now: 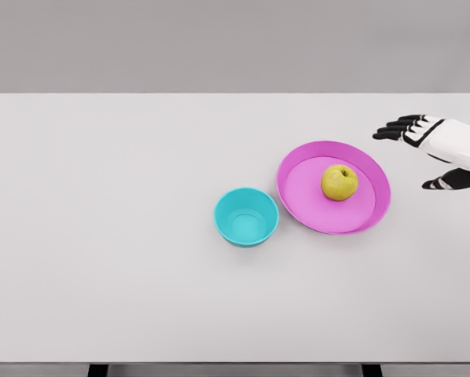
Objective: Put the apple from the pink plate into the blue bowl with your right arm
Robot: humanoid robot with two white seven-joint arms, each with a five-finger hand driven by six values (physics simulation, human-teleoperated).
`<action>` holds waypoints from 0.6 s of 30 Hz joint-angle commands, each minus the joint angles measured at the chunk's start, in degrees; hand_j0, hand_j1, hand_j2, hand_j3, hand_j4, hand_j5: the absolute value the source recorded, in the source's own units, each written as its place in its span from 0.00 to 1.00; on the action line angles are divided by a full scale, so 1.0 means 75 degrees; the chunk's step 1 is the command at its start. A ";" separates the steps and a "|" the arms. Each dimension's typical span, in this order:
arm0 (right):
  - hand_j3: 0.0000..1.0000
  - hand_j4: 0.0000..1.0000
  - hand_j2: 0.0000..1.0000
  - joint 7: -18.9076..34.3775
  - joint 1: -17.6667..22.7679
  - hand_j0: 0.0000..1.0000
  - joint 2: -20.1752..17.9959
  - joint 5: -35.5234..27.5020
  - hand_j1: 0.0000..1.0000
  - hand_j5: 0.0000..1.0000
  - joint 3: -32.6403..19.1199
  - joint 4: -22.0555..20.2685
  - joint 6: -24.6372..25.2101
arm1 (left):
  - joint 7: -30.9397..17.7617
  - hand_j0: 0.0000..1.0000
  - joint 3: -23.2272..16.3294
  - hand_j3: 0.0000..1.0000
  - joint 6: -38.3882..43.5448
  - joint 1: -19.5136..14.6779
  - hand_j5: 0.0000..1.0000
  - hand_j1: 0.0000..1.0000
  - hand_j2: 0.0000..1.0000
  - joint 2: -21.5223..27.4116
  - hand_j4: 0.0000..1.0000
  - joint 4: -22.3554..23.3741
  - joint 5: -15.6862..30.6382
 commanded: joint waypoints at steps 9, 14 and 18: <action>1.00 1.00 1.00 0.0572 -0.0035 1.00 -0.0006 -0.0060 1.00 1.00 0.0021 -0.0021 0.0013 | -0.0004 1.00 0.0000 1.00 0.0000 0.0000 1.00 1.00 1.00 0.0000 1.00 0.0000 0.0002; 1.00 1.00 1.00 0.2406 -0.0984 1.00 0.0346 -0.0072 1.00 1.00 0.0032 0.0038 0.0013 | 0.0008 1.00 0.0000 1.00 0.0000 0.0000 1.00 1.00 1.00 0.0000 1.00 0.0000 0.0002; 1.00 1.00 1.00 0.2406 -0.1616 1.00 0.0685 -0.0072 1.00 1.00 0.0629 0.0295 0.0013 | 0.0008 1.00 0.0000 1.00 0.0000 0.0000 1.00 1.00 1.00 0.0000 1.00 0.0000 0.0002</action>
